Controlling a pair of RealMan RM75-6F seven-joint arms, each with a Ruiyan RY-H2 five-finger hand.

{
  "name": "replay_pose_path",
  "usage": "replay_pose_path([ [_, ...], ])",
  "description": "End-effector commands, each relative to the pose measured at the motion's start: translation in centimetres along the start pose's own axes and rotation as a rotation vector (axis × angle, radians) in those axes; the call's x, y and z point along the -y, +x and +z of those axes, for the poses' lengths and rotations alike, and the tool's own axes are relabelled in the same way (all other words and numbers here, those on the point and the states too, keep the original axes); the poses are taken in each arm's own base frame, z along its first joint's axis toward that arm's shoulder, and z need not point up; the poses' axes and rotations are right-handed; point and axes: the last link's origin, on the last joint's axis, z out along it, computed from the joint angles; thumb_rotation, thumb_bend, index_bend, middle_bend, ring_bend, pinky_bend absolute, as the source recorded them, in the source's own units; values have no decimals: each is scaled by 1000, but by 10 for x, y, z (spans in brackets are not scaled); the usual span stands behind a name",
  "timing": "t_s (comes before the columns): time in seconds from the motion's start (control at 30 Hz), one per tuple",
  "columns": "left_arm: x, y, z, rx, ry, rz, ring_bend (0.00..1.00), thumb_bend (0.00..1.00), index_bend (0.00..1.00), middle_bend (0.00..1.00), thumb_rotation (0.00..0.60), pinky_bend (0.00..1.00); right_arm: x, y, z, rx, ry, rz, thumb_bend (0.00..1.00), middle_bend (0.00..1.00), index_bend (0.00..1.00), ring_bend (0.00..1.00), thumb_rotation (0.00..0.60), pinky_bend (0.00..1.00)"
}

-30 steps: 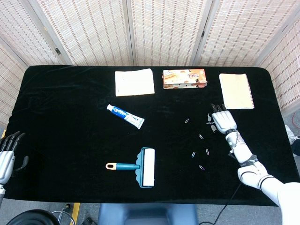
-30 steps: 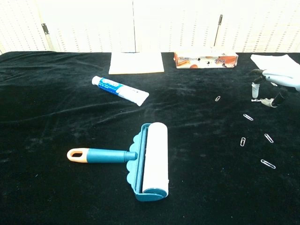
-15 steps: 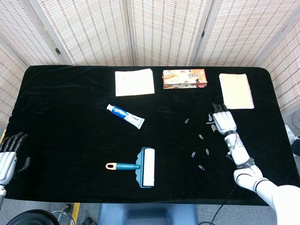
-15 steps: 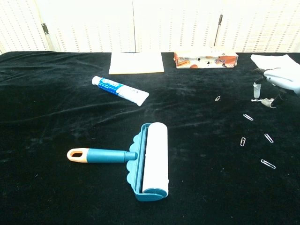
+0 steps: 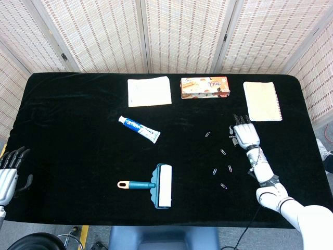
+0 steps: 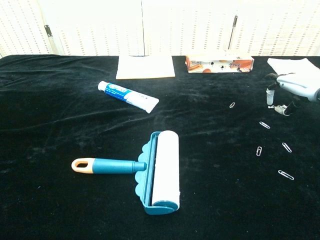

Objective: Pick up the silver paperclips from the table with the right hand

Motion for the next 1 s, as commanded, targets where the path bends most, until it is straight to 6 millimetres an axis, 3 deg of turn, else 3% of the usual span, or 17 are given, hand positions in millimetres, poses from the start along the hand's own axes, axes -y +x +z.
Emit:
replay_pose_path([
  [0.03,0,0,0,-1,1,0,69,556,35,63,600,0,2,0,1,0,3,0,454,0,429,0,600,0],
  [0.83,2,0,3,2,13,-1,70,556,35,63,600,0,1,-4,2,1,-6,-4,453,0,576,0,600,0],
  [1.0,2,0,3,0,13,-2,70,556,35,63,600,0,0,-3,3,-22,-16,-16,488,3,701,0,600,0],
])
